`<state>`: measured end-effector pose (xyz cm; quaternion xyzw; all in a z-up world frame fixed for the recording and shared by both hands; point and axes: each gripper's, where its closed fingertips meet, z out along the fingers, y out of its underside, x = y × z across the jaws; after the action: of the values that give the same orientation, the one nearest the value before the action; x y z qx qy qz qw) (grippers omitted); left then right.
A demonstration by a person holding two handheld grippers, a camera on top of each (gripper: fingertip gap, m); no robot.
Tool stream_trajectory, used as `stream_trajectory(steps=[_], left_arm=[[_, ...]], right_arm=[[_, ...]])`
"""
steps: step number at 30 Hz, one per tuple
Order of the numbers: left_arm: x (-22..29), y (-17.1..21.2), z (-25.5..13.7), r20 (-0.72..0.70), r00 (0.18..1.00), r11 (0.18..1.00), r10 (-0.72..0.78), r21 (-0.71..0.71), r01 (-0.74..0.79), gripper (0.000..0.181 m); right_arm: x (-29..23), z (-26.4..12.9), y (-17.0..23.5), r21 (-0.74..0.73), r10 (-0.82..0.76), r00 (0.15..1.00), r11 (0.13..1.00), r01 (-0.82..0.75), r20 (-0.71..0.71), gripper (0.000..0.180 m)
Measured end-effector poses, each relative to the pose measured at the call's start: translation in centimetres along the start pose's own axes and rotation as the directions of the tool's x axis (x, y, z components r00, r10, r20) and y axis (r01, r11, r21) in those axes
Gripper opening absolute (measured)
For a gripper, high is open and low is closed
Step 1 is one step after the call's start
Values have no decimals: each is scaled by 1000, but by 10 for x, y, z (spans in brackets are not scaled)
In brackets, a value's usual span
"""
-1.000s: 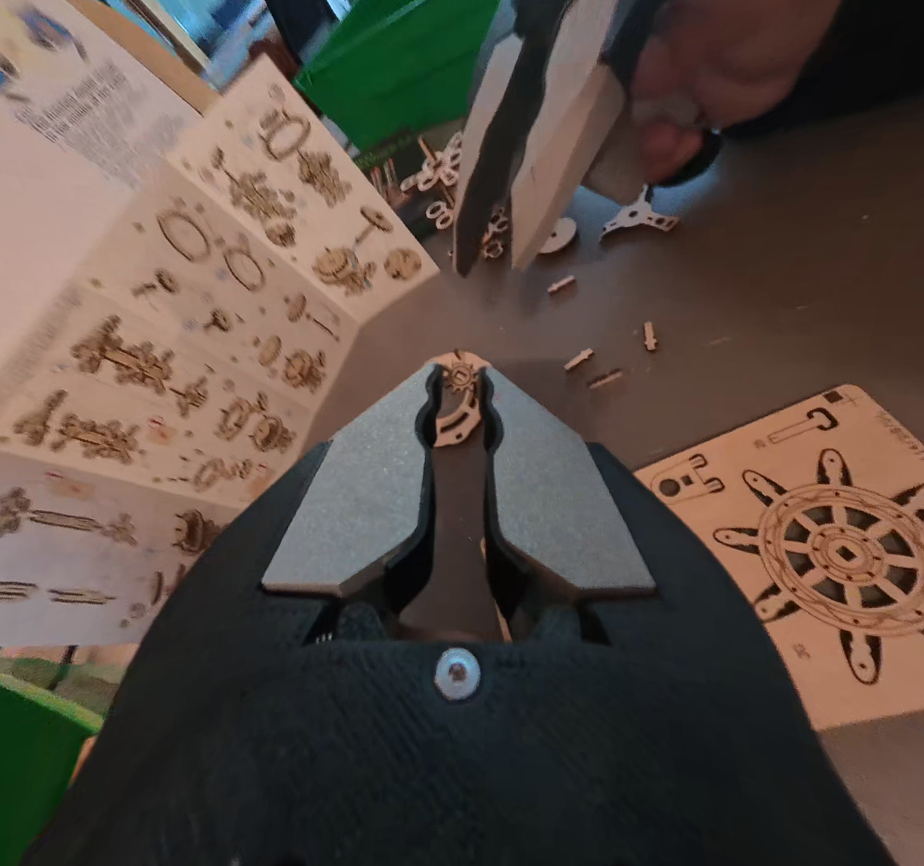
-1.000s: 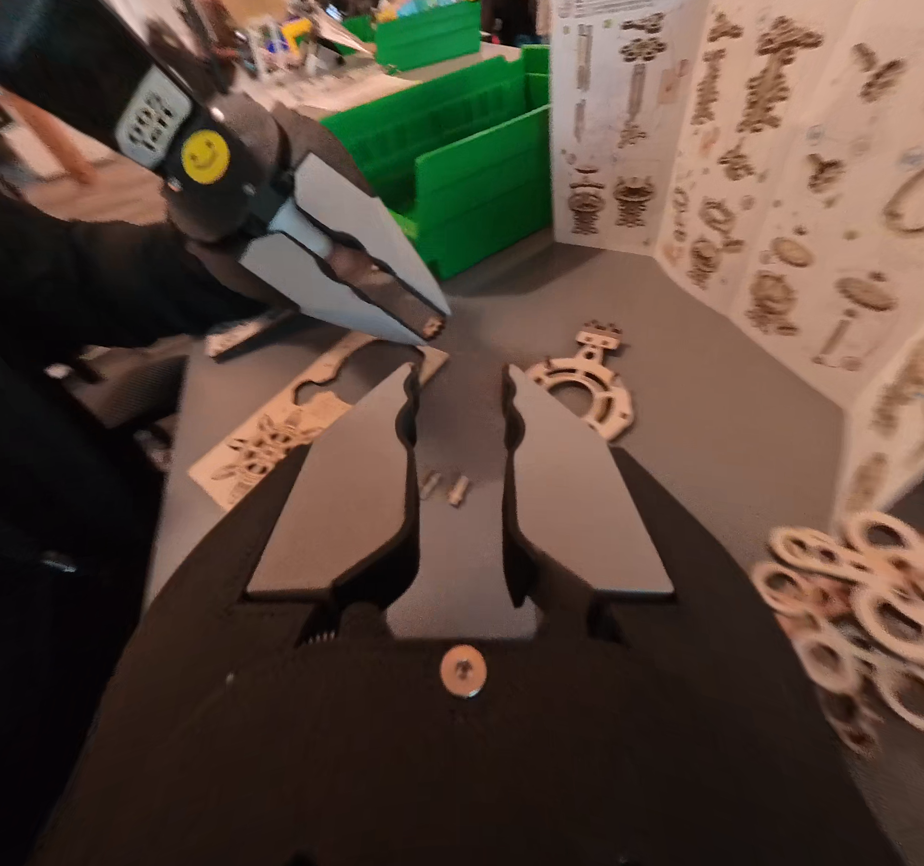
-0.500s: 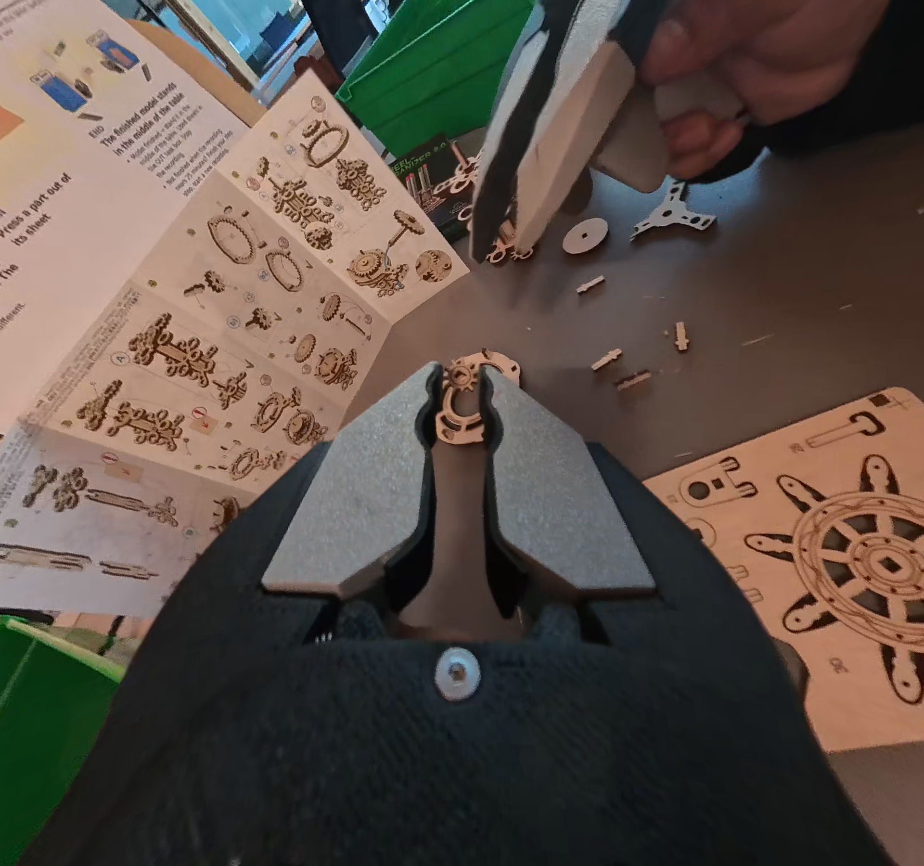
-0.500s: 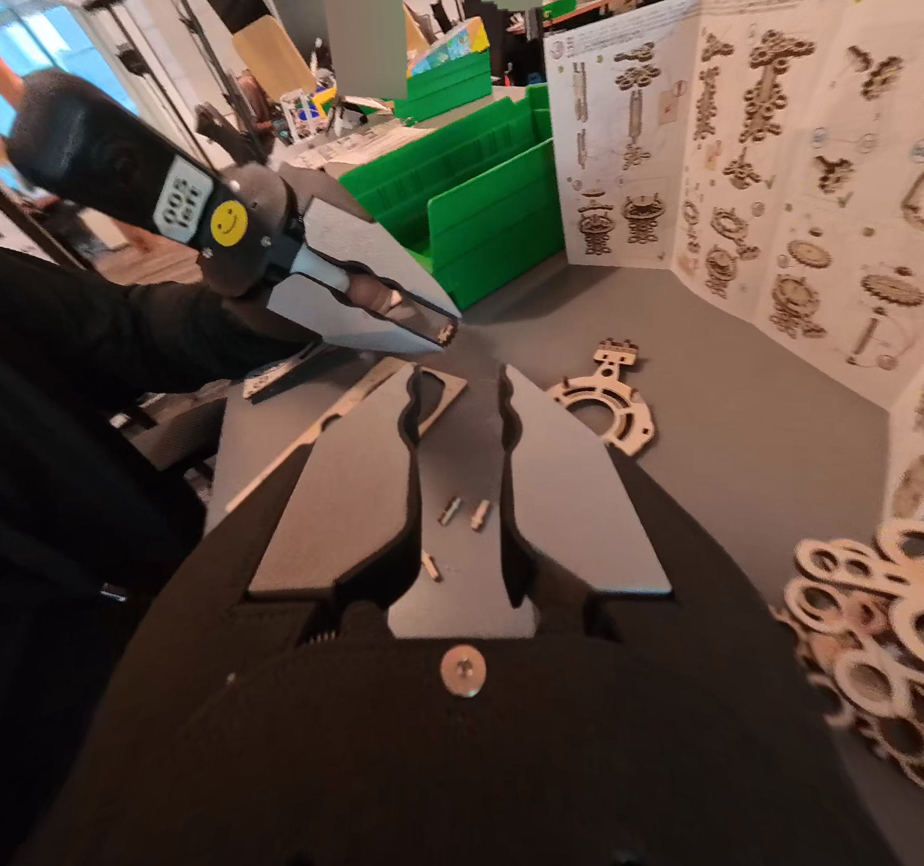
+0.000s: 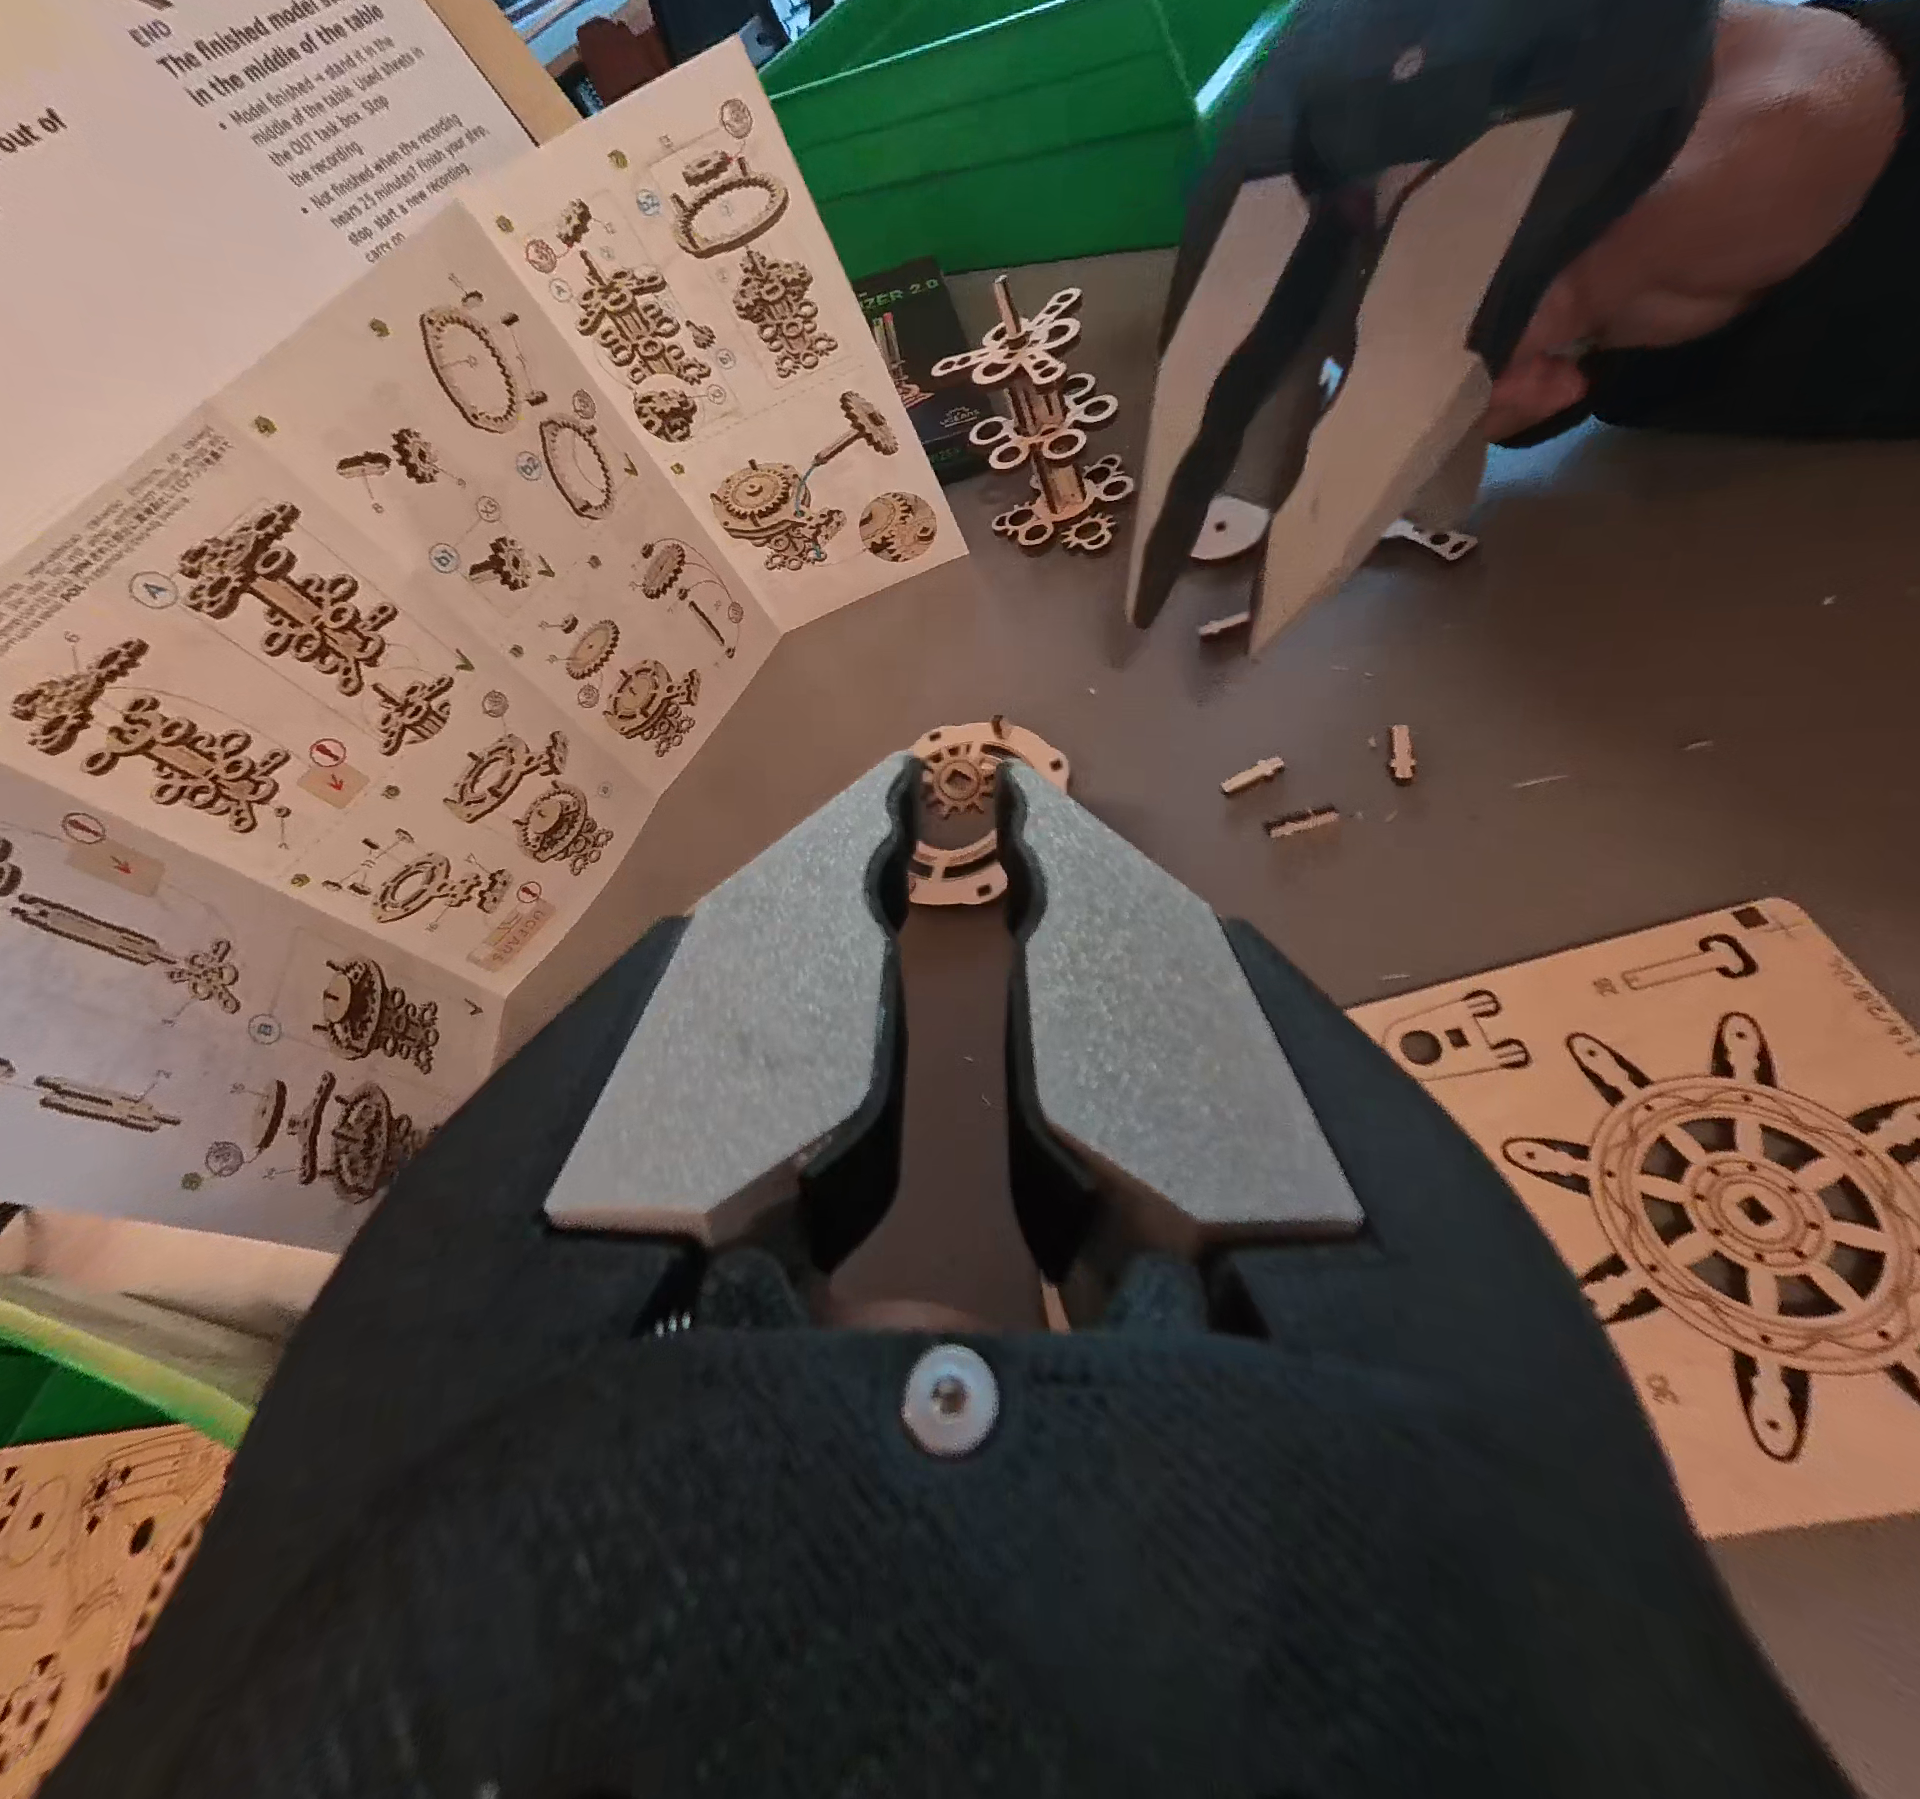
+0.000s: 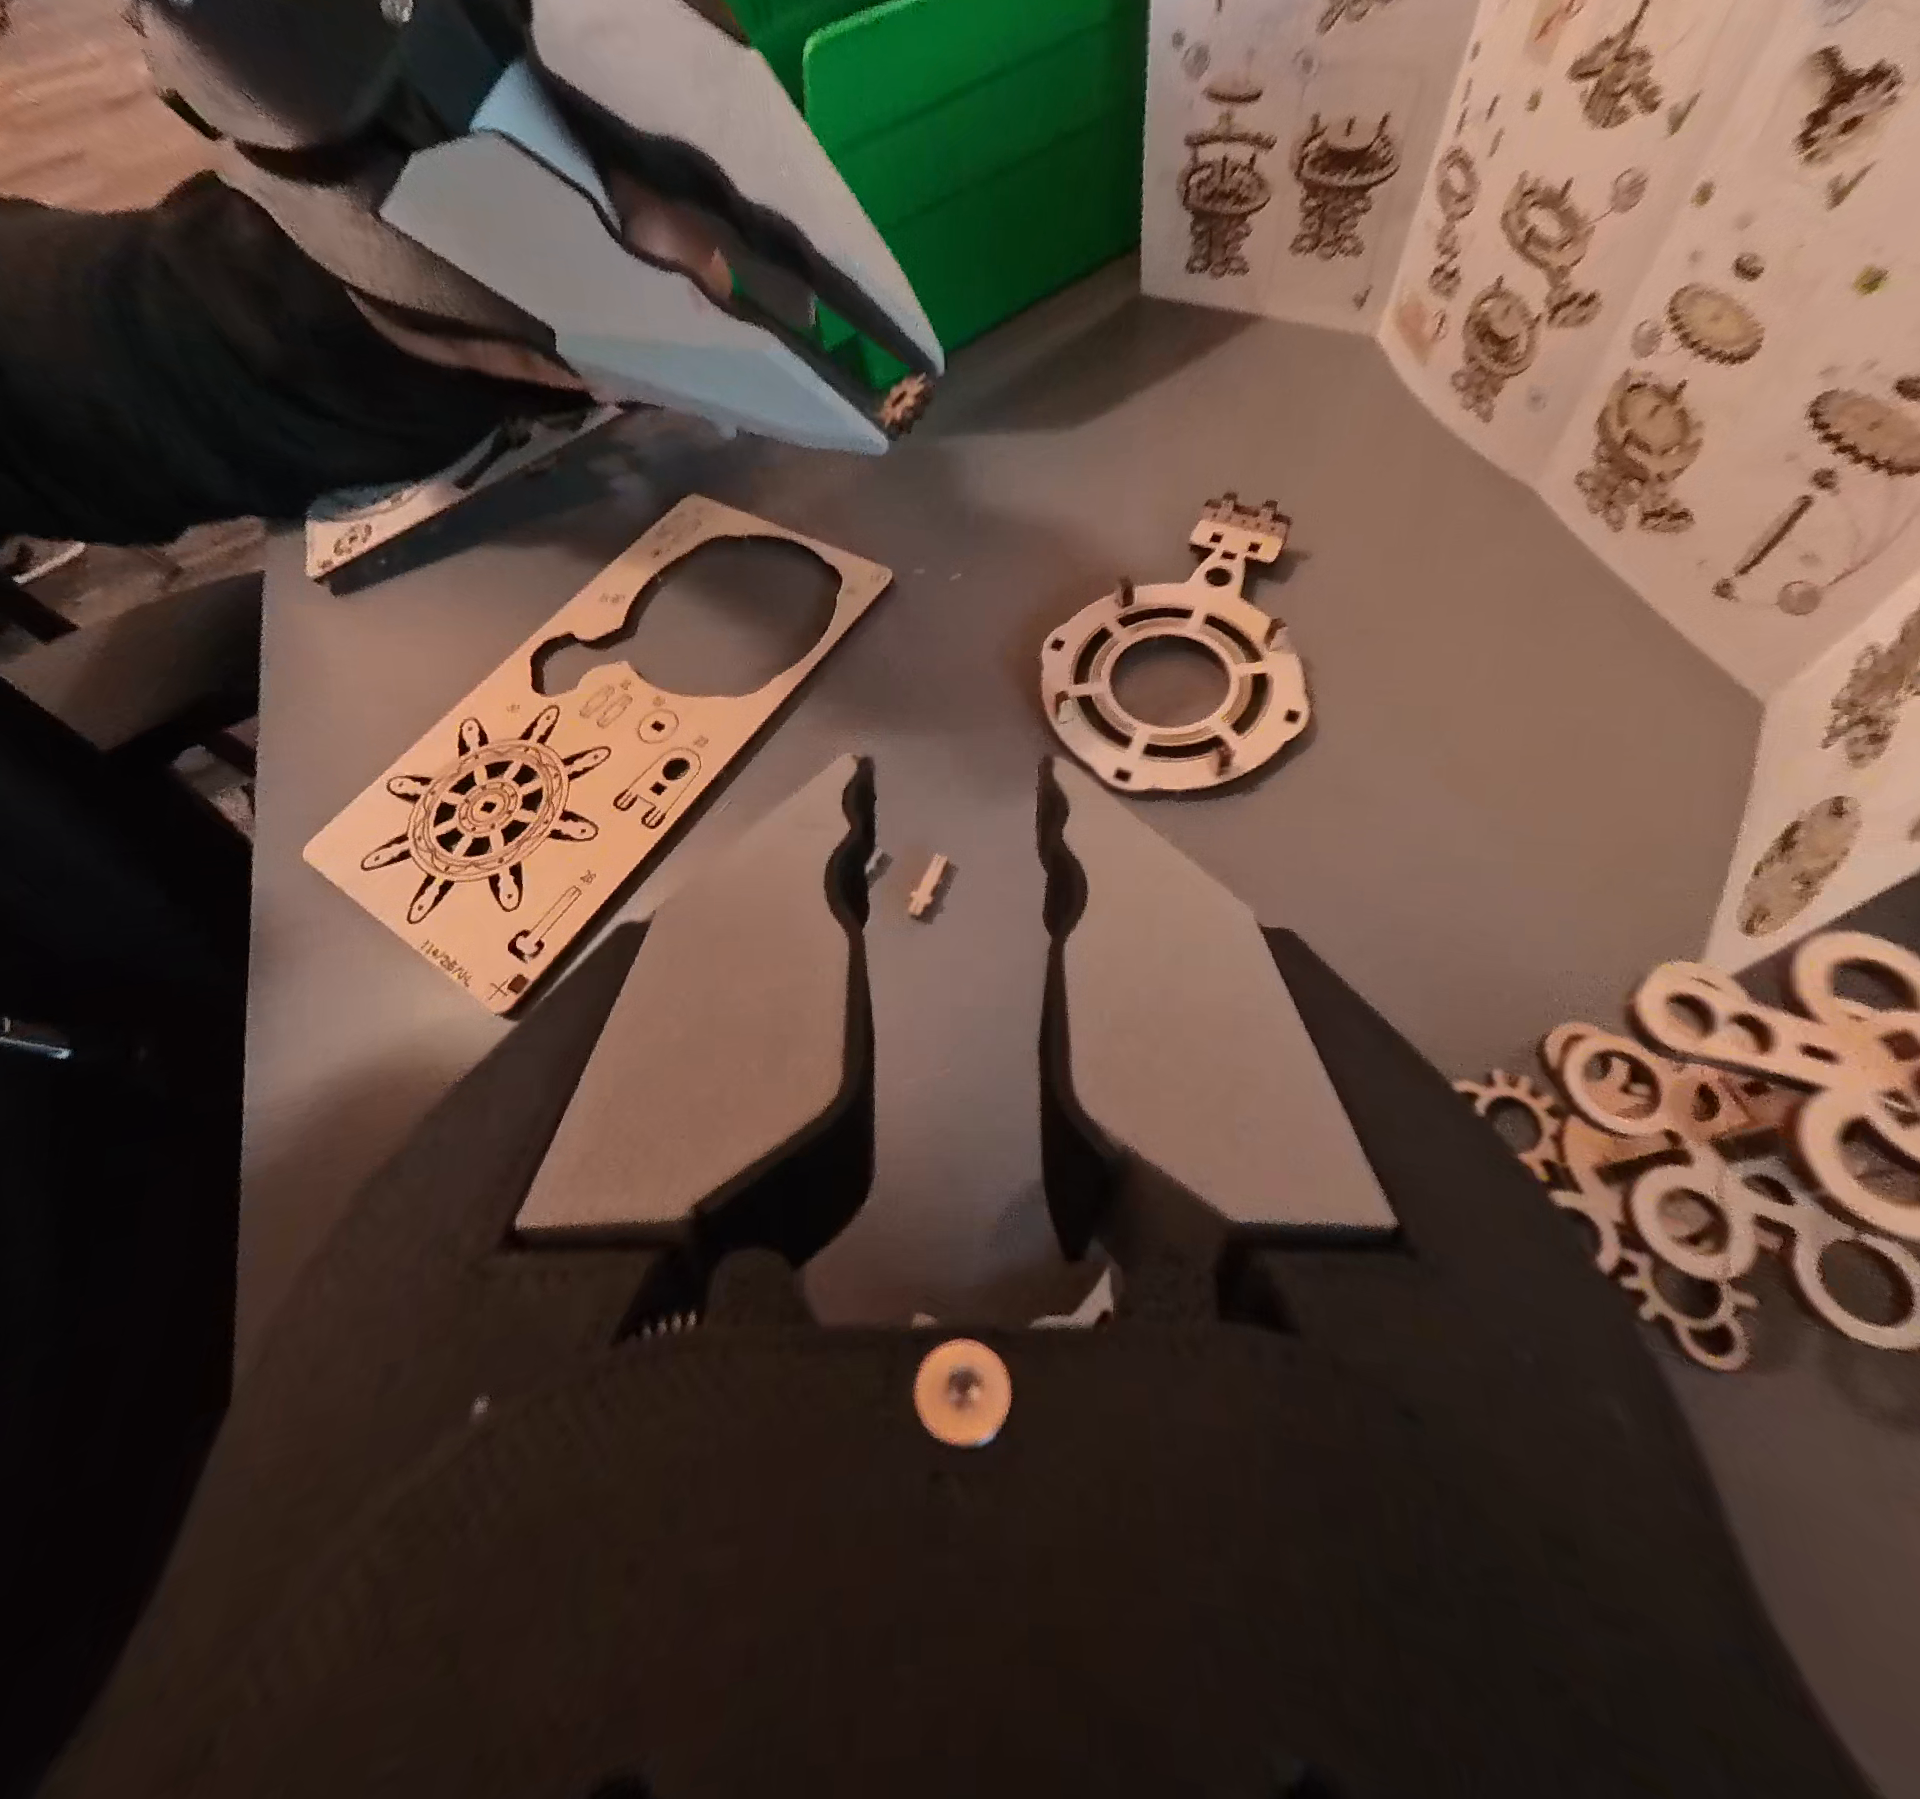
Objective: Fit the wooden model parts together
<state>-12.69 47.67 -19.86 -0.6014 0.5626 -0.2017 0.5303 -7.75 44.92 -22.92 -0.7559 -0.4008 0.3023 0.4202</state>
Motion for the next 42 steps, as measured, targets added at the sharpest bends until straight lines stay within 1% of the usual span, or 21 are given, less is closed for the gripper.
stream_trajectory(steps=[6, 15, 28, 32, 37, 42], left_arm=[[1, 2, 1, -12, 1000, 1000, -12, -6, 12, 9], [1, 4, 2, -2, 1000, 1000, 7, -26, -7, 10], [1, 6, 2, -5, 1000, 999, 5, -35, -6, 9], [2, 9, 3, 16, 997, 996, 75, -58, -73, 9], [1, 14, 5, 48, 987, 984, 156, -98, -151, 9], [1, 15, 5, 55, 981, 978, 184, -107, -178, 9]], right_arm=[[-4, 5, 9, -44, 17, 1000, 999, -16, 11, 27], [-1, 3, 3, -5, 34, 999, 999, -34, 6, 25], [-3, 6, 7, -31, 25, 1000, 999, -24, 8, 23], [-4, 7, 12, -60, 18, 1000, 998, -17, 19, 18], [-8, 11, 19, -101, 6, 1000, 995, -3, 31, 18], [-9, 12, 24, -128, 7, 999, 992, -2, 37, 13]])
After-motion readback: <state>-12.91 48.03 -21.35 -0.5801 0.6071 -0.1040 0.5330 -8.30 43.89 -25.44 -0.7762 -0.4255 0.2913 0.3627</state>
